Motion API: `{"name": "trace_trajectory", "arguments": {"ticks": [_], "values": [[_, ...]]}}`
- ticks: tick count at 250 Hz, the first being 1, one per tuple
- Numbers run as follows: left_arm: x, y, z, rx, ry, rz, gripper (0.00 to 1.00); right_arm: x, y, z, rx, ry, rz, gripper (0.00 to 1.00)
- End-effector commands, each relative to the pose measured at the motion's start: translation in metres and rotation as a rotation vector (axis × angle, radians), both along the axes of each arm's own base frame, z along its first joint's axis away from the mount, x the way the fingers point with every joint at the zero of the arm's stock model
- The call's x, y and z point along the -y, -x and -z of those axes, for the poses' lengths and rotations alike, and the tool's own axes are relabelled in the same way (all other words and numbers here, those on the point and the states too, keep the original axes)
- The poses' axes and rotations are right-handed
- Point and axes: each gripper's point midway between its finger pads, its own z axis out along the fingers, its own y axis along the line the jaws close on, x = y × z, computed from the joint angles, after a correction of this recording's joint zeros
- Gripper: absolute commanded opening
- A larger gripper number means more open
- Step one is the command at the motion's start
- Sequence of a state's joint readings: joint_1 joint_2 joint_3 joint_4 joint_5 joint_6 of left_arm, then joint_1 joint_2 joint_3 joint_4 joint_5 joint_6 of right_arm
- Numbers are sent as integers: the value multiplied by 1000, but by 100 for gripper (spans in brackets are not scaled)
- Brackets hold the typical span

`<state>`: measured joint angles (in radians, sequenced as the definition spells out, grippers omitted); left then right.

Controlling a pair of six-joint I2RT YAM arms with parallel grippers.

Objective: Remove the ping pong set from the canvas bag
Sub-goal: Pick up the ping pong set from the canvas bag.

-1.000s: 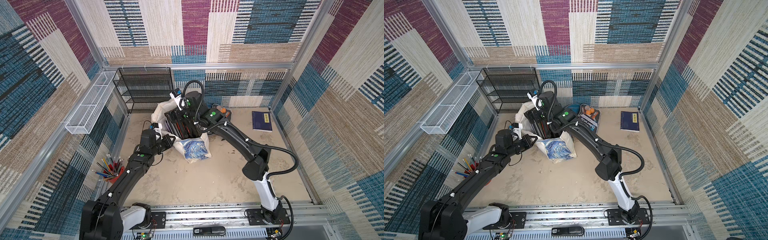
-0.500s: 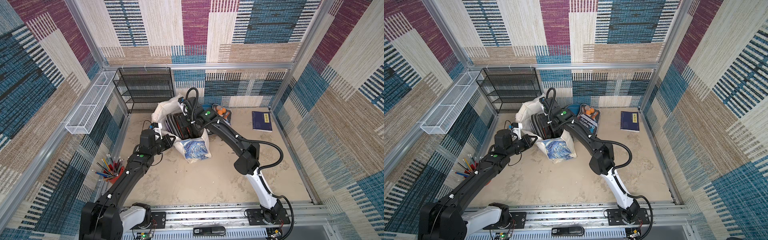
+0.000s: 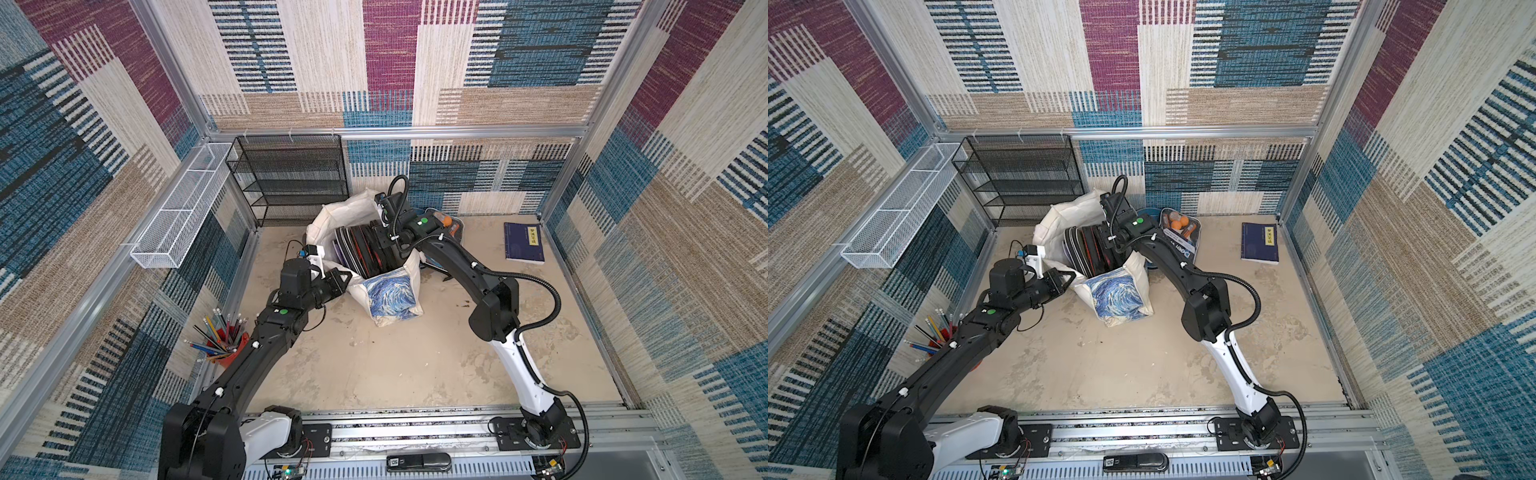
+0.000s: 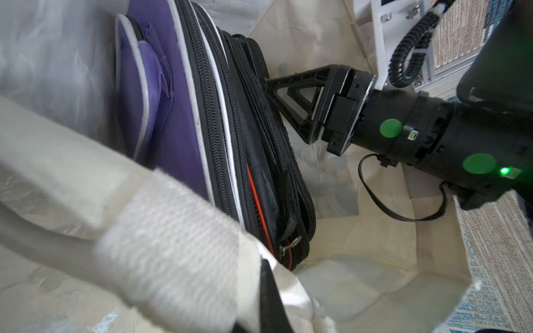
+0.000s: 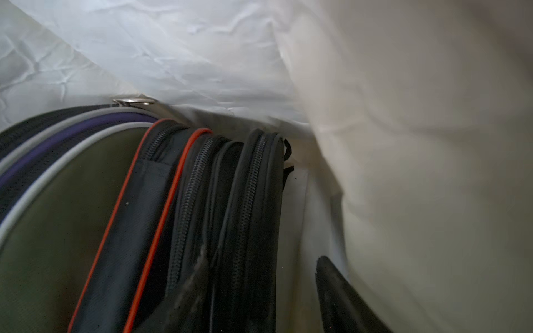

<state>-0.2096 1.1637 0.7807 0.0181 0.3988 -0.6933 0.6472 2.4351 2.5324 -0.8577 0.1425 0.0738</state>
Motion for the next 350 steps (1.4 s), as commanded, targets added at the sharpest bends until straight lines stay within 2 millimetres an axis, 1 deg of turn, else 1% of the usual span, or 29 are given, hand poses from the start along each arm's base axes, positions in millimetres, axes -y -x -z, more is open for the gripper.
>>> {"name": "trace_trajectory", "arguments": {"ticks": [1, 48, 62, 89, 114, 129, 147, 165, 176, 184, 191, 197, 202, 226, 253, 297, 350], "values": [[0, -4, -5, 37, 1, -2, 0, 4, -7, 7, 15, 22, 20, 61], [0, -4, -6, 39, 4, -4, 0, 9, -14, 26, 13, 70, 45, 60], [0, -4, -5, 38, 3, -5, 0, 11, -17, 32, 14, 82, 55, 58], [0, -4, -5, 39, 6, -6, 0, 10, -20, 39, 13, 85, 54, 56], [-1, -4, -5, 40, 3, -10, 0, 5, -18, 42, 3, 66, 42, 47], [-1, -5, -3, 39, 2, -11, 0, 3, -17, 43, -3, 56, 37, 44], [-1, -6, -1, 34, 1, -10, 0, -1, -15, 43, -5, 48, 27, 34], [-1, -6, 0, 34, 4, -11, 0, -5, -11, 42, -7, 44, 19, 21], [-1, -7, 0, 34, 5, -11, 0, -7, -9, 43, -7, 45, 17, 17], [-1, -7, 0, 35, 4, -13, 0, -8, -7, 42, -5, 47, 17, 12], [-1, -8, 0, 36, 2, -16, 0, -8, -6, 41, -4, 48, 17, 7], [-2, -9, 0, 37, 0, -20, 0, -9, -5, 40, -3, 46, 16, 0], [-2, -9, 1, 36, -1, -21, 0, -9, -4, 40, -2, 45, 17, 0], [-3, -11, 1, 38, -6, -29, 0, -11, -1, 31, 10, 34, 16, 0], [-4, -13, 0, 39, -1, -37, 0, -13, 2, 11, 41, 16, 15, 0], [-5, -15, -5, 48, -2, -47, 0, -19, 10, -30, 106, -25, 1, 0], [-5, -17, -12, 59, 3, -48, 0, -26, 21, -64, 158, -53, -17, 0]]}}
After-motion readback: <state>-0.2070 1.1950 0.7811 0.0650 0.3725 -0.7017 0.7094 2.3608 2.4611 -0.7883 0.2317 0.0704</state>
